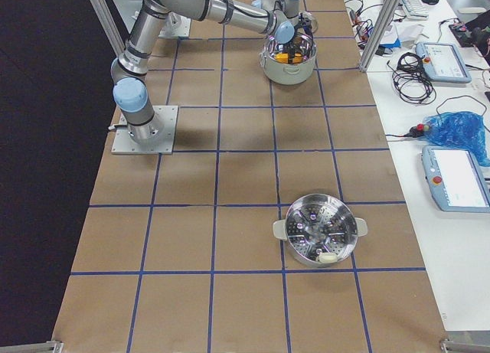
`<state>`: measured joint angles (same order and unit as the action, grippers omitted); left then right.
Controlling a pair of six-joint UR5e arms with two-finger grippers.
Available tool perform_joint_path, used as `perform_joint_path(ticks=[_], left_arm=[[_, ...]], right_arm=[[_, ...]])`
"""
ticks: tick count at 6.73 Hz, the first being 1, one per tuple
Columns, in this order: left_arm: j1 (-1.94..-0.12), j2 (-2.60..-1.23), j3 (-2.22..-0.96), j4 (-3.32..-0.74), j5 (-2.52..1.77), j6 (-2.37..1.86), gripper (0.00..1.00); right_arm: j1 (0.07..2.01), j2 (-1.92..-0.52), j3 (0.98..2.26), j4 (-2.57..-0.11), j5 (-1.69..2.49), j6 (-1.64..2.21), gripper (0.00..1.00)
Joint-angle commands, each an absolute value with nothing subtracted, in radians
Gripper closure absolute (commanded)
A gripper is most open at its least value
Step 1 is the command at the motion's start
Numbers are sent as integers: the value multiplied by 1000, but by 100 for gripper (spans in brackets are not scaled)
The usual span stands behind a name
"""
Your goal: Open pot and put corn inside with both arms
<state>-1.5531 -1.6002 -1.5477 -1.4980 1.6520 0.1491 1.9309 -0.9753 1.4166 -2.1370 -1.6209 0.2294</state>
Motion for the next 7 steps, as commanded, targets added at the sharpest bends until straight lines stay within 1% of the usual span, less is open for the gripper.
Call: perform_joint_path(ticks=[1,3,4,5,6,7], left_arm=[[-1557,-1598,-1551,-1499,1641,150,0],[-1548,-1598,-1551,-1499,1628,152,0],[-1548,-1598,-1552,-1500,1628,153,0],[-1549,-1598,-1551,-1500,1628,153,0],[-1548,-1598,-1551,-1502,1628,153,0],[-1546,-1594,-1549,-1502,1628,155,0]], right_arm=[[1928,-1114,1422,-2108,-1618,224,0],[1889,-1298,1431,-1851,-1626,212,0],[1840,-1400,1434,-1681,-1625,213,0],[1775,-1484,1434,-1583,-1623,213,0],[1728,-1540,1436,-1498,-1620,218,0],[1700,-1557,1437,-1471,-1615,221,1]])
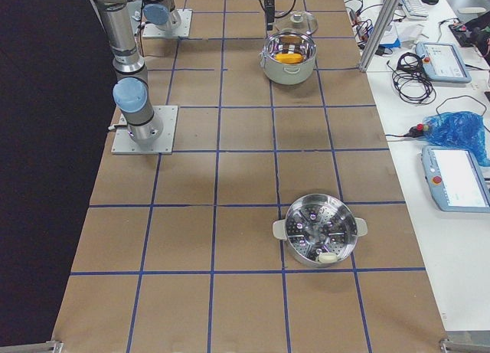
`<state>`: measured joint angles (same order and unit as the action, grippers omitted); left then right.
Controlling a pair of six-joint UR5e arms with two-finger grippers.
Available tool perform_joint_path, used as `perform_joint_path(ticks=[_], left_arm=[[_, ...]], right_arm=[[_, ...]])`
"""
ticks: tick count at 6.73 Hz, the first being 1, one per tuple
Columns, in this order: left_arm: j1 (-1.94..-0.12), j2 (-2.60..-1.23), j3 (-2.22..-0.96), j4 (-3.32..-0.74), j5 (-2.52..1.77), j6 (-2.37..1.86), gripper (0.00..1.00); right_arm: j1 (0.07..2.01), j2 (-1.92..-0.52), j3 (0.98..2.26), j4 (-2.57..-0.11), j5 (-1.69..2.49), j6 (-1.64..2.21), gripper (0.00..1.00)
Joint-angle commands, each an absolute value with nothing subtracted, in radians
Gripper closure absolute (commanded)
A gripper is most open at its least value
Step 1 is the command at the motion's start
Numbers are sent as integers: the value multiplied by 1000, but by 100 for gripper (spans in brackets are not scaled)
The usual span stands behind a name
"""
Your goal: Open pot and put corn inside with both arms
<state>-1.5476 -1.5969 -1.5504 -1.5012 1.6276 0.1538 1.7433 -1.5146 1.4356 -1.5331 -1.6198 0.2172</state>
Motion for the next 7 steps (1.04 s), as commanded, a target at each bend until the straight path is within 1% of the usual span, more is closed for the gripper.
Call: perform_joint_path(ticks=[1,3,4,6,7], left_arm=[[-1540,-1598,-1528,-1503,1628,158,0],[-1545,-1592,-1543,-1503,1628,160,0],[-1545,-1591,-1548,-1505,1628,160,0],[-1545,-1591,-1549,-1505,1628,161,0],[-1546,-1591,-1549,-1505,1628,161,0]], right_arm=[[1681,-1559,1451,-1463,-1612,225,4],[1675,-1559,1491,-1485,-1565,225,6],[1674,-1559,1511,-1543,-1546,224,5],[1674,-1559,1517,-1552,-1563,218,0],[1677,-1559,1519,-1552,-1563,216,0]])
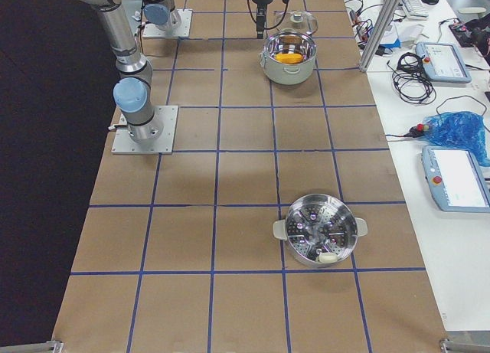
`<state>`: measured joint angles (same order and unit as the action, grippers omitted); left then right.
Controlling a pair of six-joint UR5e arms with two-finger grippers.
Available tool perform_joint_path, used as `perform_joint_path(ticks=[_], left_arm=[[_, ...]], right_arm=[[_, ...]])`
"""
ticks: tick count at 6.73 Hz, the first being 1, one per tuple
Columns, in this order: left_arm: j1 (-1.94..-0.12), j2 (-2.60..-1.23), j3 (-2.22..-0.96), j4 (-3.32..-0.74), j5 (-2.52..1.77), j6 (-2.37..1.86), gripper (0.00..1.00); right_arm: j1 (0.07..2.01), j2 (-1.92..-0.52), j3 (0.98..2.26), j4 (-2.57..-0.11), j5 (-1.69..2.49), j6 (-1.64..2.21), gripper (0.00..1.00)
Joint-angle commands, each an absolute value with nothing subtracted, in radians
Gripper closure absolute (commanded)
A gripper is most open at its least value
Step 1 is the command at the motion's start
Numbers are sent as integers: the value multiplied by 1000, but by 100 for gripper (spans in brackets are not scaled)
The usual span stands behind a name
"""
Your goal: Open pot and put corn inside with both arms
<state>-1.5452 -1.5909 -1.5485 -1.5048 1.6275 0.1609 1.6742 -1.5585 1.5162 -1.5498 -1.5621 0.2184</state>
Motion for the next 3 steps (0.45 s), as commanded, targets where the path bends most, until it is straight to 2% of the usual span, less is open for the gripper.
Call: perform_joint_path(ticks=[1,3], left_arm=[[-1548,-1591,-1551,-1505,1625,163,0],[-1543,-1591,-1562,-1506,1518,157,0]], right_arm=[[1675,-1559,1519,-1551,-1565,215,0],[1674,-1559,1517,-1552,-1565,215,0]])
